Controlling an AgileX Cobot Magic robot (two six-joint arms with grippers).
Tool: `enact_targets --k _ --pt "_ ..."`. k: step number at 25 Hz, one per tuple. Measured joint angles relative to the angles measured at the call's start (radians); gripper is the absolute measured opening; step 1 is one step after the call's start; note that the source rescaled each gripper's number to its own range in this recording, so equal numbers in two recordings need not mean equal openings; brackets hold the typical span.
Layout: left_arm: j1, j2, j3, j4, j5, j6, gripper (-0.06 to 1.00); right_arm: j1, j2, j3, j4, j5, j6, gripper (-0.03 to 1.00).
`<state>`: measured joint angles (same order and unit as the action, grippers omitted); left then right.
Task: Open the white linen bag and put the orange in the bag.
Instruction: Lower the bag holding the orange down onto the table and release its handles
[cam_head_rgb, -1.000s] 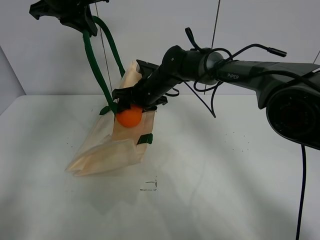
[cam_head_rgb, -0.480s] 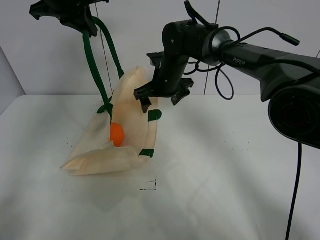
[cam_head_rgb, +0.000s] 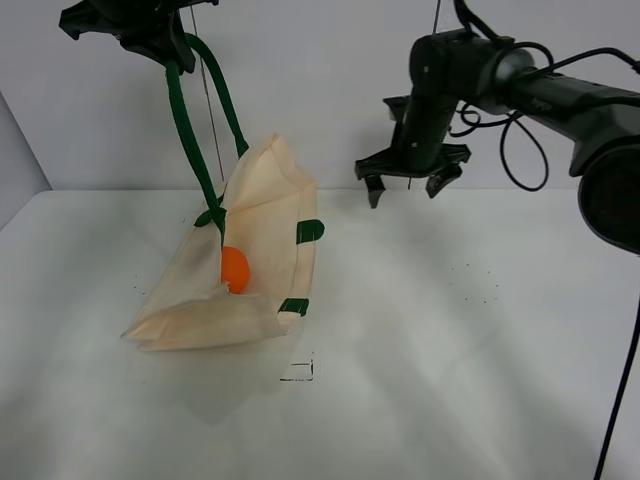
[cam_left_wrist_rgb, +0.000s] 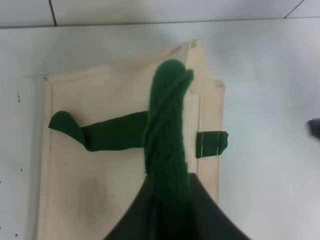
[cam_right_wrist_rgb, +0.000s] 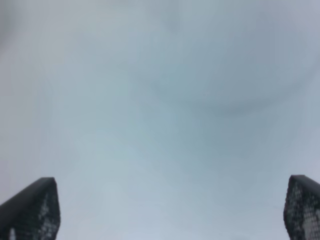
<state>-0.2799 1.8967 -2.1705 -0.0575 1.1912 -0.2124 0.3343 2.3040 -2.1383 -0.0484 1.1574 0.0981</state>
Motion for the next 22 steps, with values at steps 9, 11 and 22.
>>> enact_targets --k 9,11,22 --pt "0.0 0.0 0.0 0.0 0.0 0.0 0.0 -0.266 0.0 0.0 -0.007 0.051 -0.034 0.99" --pt "0.0 0.0 0.0 0.0 0.0 0.0 0.0 -0.276 0.0 0.0 -0.004 0.053 -0.041 0.99" --pt "0.0 0.0 0.0 0.0 0.0 0.0 0.0 -0.275 -0.226 0.181 0.048 0.05 -0.052 0.99"
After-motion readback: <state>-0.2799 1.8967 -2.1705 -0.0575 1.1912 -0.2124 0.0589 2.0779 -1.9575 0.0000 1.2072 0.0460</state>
